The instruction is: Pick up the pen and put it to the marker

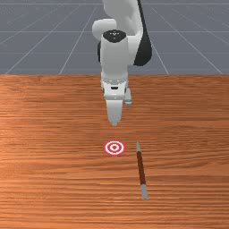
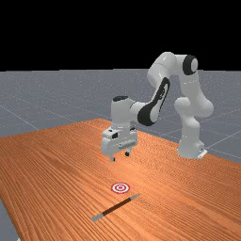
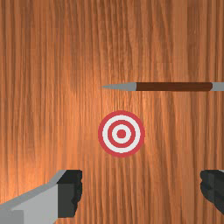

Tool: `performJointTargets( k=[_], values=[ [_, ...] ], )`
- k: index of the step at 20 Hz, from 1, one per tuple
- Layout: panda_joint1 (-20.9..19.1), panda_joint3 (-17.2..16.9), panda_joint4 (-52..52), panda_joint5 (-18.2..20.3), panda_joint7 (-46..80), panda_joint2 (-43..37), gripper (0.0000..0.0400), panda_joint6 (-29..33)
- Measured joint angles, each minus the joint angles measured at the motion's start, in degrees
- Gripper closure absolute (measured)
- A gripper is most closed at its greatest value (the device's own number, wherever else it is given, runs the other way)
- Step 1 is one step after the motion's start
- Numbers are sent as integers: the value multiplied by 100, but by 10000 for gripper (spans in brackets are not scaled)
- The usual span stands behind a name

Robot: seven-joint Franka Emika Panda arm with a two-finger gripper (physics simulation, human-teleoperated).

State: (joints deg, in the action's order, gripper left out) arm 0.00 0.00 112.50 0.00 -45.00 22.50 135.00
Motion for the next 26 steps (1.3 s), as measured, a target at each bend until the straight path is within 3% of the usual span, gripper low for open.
performJointTargets(
  k=[1,2,3,5,8,9,10,11,12,13,14,15,16,17,18,20,21,23,26],
  values=[
    [0,0,0,0,0,0,157,0],
    [0,0,0,0,0,0,252,0],
    [0,0,0,0,0,0,310,0],
    [0,0,0,0,0,0,367,0],
    [-47,33,-4,-16,-254,-16,393,-19],
    [-27,0,-210,-1,-80,79,395,-355],
    [115,-144,-28,-350,215,-5,397,-63],
    [-34,-17,-585,-26,-96,267,398,-900],
    [318,-361,-111,-875,626,44,399,-235],
    [-32,-49,-1160,-80,-93,590,399,-1605],
    [409,-455,-205,-1065,809,154,400,-340],
    [1,-77,-1009,-147,-38,574,400,-1382],
    [444,-475,-141,-1139,882,151,400,-370],
    [-85,20,160,-337,-799,-34,400,-29],
    [455,-467,245,-1249,929,-90,400,-243],
    [450,-304,257,-943,892,-112,400,-178],
    [416,-148,267,-385,1120,-117,400,-111],
    [779,-147,129,-283,2300,-37,400,-222],
    [1172,31,-136,-345,2688,120,400,-348]
  ],
)
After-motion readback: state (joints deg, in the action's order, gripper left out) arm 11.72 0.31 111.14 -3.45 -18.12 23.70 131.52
